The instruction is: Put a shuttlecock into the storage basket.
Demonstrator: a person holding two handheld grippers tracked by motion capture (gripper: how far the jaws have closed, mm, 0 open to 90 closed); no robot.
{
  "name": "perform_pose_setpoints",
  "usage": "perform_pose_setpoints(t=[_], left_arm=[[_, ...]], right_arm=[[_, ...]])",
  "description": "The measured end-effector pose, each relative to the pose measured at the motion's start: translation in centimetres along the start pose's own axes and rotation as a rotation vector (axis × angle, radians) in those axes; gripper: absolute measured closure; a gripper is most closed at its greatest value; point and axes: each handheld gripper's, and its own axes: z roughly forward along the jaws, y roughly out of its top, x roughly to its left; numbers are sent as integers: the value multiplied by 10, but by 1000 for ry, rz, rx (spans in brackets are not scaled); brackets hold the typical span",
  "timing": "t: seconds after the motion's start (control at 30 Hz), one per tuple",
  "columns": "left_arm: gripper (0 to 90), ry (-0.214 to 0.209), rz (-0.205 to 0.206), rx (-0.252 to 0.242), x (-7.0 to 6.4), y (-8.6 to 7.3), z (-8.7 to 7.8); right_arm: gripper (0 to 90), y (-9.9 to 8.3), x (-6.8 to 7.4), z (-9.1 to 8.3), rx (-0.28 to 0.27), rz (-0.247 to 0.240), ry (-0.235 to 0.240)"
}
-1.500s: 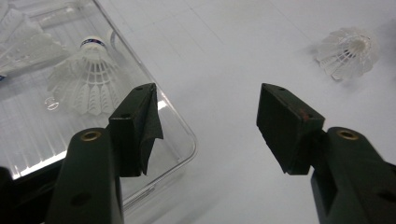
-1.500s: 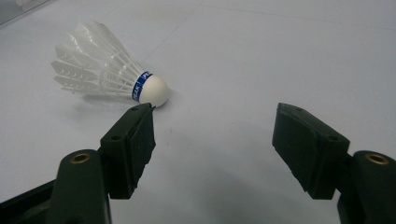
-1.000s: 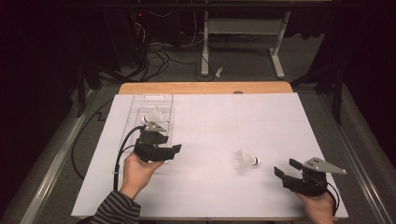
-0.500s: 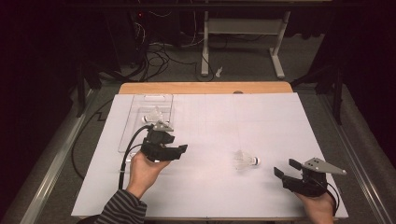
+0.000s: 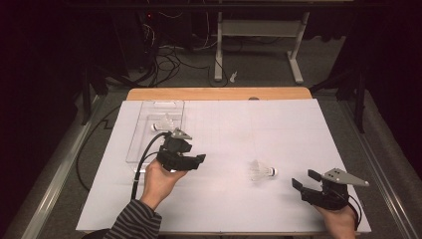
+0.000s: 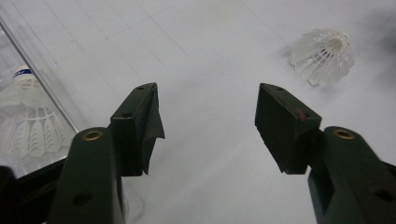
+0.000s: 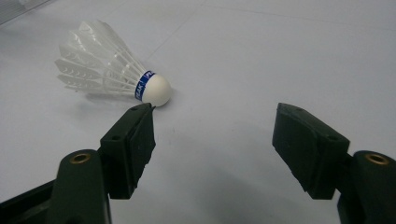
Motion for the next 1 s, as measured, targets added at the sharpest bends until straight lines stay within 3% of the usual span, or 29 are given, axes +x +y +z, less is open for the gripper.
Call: perform_pose_setpoints(t=[1.0], left_arm=[[412,-30,35,68,-20,-14,23]], right_arm=[[305,0,0,0,-1,-1,1]])
